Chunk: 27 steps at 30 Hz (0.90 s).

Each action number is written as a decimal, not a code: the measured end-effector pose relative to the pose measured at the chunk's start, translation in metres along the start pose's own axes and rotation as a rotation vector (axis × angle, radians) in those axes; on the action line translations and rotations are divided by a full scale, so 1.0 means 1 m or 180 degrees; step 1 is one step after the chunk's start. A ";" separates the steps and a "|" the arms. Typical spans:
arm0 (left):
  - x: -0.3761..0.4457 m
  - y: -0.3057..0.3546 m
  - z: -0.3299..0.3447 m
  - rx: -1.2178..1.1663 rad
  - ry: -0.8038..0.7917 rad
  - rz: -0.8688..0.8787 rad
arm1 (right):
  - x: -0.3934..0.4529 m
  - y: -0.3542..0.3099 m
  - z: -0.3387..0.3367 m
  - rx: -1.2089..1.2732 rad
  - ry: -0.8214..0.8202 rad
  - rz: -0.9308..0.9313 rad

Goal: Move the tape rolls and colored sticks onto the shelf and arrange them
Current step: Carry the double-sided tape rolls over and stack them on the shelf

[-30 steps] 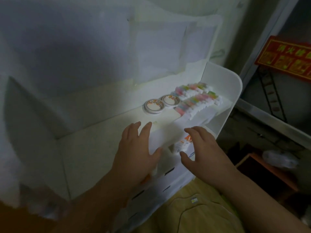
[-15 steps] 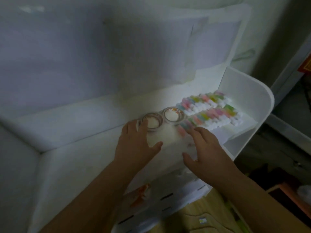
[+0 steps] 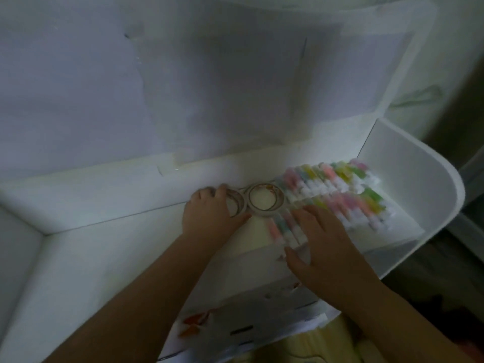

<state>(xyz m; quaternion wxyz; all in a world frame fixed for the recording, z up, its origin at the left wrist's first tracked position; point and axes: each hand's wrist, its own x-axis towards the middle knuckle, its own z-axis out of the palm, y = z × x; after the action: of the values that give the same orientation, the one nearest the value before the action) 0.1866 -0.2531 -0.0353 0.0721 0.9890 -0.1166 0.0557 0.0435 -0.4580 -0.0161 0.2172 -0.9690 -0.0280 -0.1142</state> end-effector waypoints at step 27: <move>-0.094 -0.026 -0.055 -0.0242 0.0391 -0.0531 | 0.156 0.006 0.034 -0.0820 -0.1399 -0.0653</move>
<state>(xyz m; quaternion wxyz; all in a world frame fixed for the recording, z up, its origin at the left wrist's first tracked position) 0.0972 -0.1987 0.0039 0.1210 0.9865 -0.0313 0.1056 0.2028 -0.4483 -0.0124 0.0683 -0.9823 -0.1577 0.0748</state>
